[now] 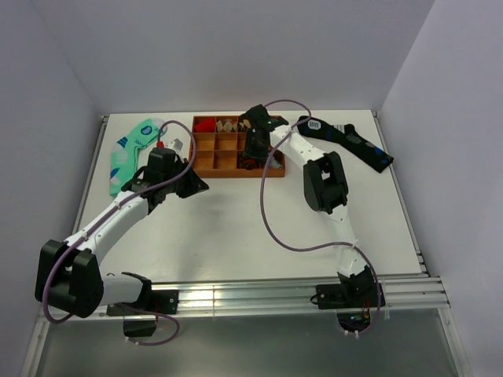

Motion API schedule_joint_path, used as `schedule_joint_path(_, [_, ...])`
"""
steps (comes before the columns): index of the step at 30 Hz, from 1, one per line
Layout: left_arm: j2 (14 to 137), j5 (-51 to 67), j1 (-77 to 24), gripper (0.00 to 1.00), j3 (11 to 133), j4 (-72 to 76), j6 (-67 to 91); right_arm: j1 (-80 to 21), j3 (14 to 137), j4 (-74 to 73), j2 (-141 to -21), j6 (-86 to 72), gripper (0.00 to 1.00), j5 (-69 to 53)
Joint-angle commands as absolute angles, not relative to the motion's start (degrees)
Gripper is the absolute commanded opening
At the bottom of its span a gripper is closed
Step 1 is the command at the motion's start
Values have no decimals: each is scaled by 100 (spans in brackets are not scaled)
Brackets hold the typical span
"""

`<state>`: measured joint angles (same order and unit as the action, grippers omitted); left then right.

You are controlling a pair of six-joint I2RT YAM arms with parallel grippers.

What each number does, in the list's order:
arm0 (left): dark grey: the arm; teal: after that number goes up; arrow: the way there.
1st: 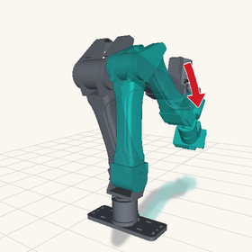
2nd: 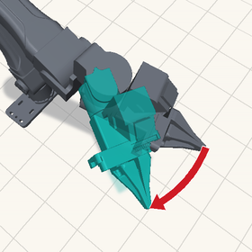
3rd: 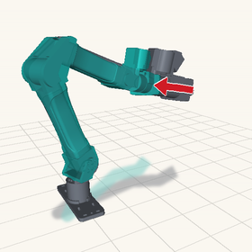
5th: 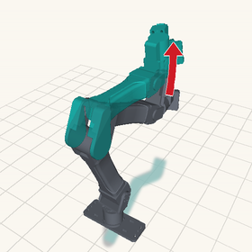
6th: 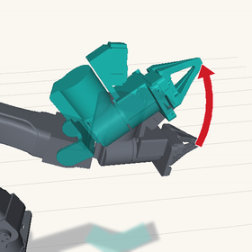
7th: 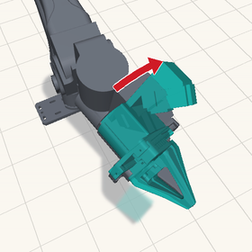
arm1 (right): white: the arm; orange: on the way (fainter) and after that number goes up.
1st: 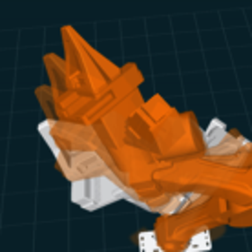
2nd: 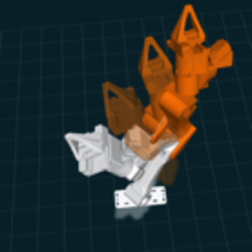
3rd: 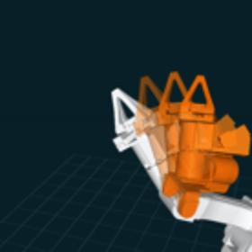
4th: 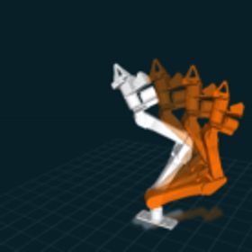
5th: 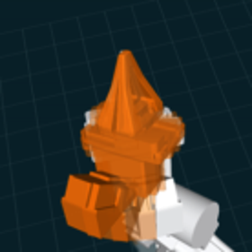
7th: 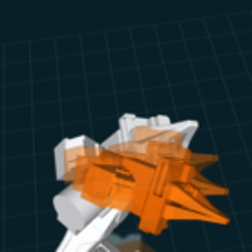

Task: Roll the socks
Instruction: Place the sock in the storage box.

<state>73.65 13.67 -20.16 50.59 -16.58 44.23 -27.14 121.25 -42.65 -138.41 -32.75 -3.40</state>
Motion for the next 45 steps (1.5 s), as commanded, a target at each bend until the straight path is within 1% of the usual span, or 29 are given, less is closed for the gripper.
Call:
schedule_joint_path(1, [7304,1336,-1995,6,5203,-1529,4430,-2733,12304,-5527,-14466,-3129,0,421])
schedule_joint_path(6, [7313,1345,-1986,6,5352,-1669,4395,-2786,12524,-5791,-14580,-3085,0,632])
schedule_joint_path(10, [7277,1345,-1986,6,5423,-1775,4351,-2856,13261,-6301,-14906,-2997,0,738])
schedule_joint_path(17, [7163,1327,-1978,6,5563,-2004,4272,-2848,13456,-6521,-15038,-2944,0,659])
schedule_joint_path(21, [7093,1353,-1969,6,5651,-2135,4245,-2848,13869,-6925,-15275,-2883,0,729])
schedule_joint_path(29, [6952,1283,-1951,7,5774,-2469,4122,-2856,13807,-7075,-15240,-2865,0,984])
schedule_joint_path(36, [6838,1266,-1934,8,5906,-2733,4034,-2909,13966,-7487,-15354,-2725,0,1239])
schedule_joint_path(45, [6557,1257,-1916,9,5766,-2874,4034,-3041,13773,-7681,-15319,-2567,0,1362])
